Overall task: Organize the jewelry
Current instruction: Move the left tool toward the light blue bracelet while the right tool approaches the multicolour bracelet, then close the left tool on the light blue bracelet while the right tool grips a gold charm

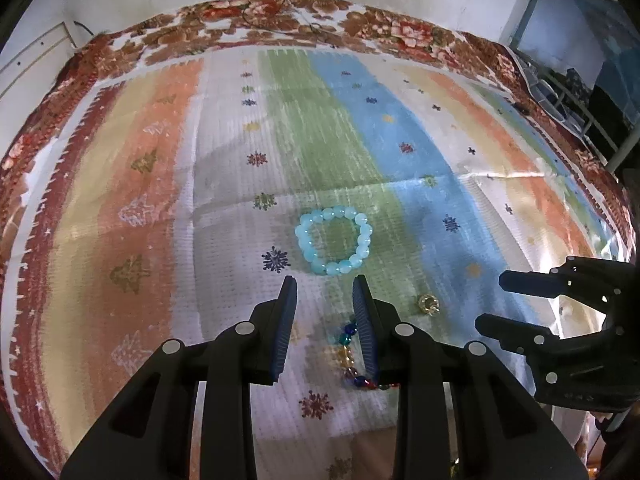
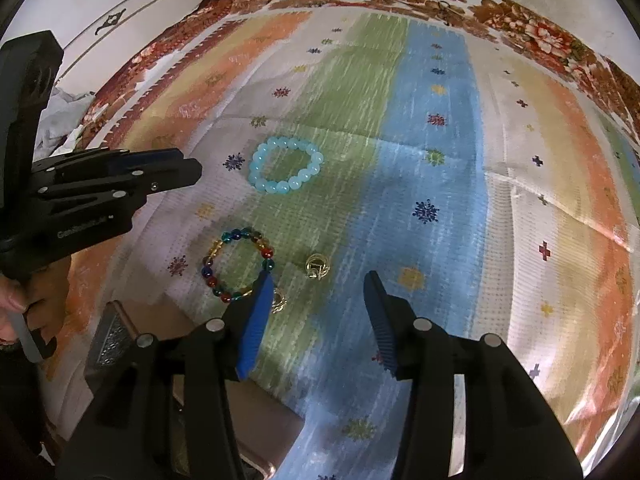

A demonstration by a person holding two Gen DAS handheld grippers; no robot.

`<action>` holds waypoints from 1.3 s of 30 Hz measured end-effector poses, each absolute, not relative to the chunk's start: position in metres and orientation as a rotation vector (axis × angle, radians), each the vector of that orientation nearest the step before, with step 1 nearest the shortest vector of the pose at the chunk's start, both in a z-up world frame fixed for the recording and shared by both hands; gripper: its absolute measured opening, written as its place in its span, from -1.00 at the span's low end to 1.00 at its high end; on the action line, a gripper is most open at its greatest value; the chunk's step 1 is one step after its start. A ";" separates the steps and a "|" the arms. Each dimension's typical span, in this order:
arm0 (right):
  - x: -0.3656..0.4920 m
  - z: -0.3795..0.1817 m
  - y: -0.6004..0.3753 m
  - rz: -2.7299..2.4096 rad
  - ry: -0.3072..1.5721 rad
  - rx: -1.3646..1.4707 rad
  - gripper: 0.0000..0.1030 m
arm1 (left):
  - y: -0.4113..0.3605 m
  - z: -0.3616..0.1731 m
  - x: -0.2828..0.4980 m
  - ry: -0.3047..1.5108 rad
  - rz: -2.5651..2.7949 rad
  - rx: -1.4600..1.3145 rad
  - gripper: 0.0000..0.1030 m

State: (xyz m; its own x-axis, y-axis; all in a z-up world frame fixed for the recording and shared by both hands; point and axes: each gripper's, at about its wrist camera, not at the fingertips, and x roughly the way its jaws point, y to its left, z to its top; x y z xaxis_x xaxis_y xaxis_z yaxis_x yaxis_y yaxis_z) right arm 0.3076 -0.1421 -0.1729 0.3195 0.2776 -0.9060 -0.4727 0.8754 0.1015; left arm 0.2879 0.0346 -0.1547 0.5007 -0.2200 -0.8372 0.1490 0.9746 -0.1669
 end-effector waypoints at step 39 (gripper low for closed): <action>0.341 -0.234 -0.119 0.633 1.213 -0.293 0.12 | 0.030 -0.212 0.343 1.094 -0.294 -0.027 -0.39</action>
State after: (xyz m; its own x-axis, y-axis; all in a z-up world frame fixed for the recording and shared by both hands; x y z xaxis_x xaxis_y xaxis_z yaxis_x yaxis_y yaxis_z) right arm 0.3407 -0.1191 -0.2341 0.2072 0.2953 -0.9327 -0.5961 0.7941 0.1189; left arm 0.3426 0.0297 -0.2120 0.4245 -0.2483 -0.8707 0.2218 0.9609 -0.1659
